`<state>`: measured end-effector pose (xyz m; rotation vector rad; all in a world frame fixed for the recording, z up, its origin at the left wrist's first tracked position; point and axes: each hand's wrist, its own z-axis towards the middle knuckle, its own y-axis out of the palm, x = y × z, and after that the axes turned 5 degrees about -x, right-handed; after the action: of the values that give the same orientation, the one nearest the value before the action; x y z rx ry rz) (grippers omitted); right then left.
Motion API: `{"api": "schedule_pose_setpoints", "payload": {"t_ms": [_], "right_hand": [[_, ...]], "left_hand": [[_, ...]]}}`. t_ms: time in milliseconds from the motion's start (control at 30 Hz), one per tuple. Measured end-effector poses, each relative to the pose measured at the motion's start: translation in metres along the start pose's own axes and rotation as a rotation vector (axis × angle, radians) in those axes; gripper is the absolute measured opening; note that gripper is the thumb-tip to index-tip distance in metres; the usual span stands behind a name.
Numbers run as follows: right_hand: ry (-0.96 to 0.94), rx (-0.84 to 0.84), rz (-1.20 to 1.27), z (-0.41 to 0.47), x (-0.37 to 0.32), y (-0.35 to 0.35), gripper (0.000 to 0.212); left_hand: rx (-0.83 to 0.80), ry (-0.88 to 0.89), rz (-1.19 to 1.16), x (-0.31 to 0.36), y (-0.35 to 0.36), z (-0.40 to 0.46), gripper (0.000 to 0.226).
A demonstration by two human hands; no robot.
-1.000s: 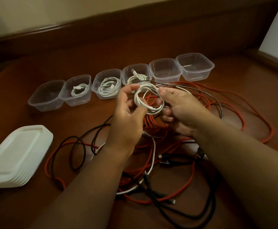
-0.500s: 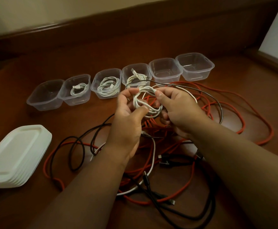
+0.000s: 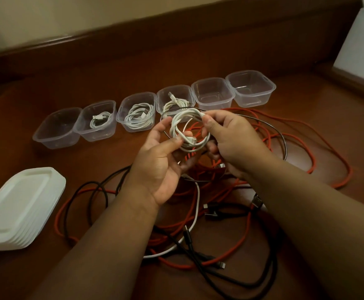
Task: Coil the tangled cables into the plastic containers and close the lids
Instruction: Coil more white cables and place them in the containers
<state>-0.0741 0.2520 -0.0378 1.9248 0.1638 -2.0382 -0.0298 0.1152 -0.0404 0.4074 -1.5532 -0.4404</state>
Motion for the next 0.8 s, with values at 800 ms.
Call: {"api": "schedule_pose_setpoints", "payload": {"t_ms": [800], "right_hand": [[0.147, -0.098, 0.152, -0.0017, 0.0046, 0.0020, 0.018]], "left_hand": [[-0.116, 0.136, 0.394, 0.0002, 0.0009, -0.0049, 0.048]]}}
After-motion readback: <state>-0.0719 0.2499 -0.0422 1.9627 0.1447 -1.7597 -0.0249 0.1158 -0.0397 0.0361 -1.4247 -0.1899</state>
